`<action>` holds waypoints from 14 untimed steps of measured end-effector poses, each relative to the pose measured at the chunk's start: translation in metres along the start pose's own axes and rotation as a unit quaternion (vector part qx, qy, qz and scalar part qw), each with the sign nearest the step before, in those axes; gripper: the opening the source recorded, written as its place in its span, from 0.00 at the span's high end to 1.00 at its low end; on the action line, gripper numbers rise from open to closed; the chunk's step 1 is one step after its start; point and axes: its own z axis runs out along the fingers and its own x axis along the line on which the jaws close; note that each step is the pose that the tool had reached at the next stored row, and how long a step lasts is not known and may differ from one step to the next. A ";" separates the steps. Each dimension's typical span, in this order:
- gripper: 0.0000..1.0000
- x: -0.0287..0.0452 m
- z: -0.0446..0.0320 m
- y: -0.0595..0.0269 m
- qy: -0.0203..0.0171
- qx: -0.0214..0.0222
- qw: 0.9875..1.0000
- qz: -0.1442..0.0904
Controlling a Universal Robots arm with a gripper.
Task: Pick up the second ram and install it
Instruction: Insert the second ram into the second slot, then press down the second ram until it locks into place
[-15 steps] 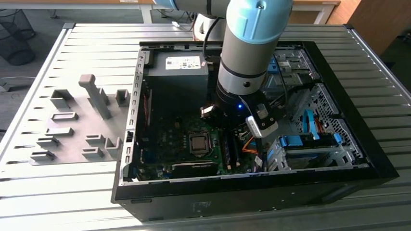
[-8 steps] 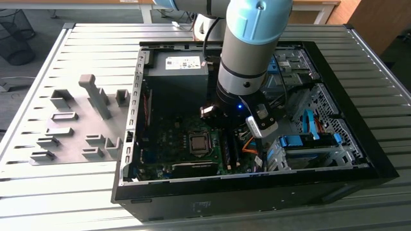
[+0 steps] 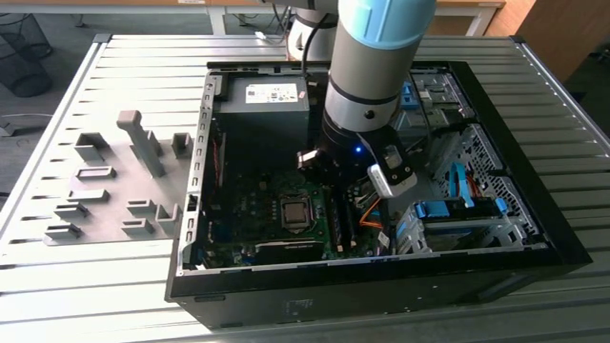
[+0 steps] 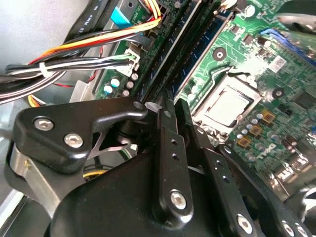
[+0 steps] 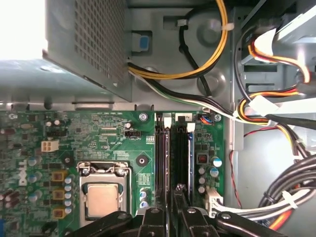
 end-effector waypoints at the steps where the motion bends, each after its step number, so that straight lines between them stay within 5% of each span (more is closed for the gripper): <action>1: 0.79 0.0000 -0.0019 0.0000 0.000 0.000 1.000 0.000; 7: 0.89 0.0000 -0.0027 0.0000 0.000 0.000 1.000 0.000; 14: 0.89 -0.0001 0.0021 0.0000 0.000 0.000 1.000 0.000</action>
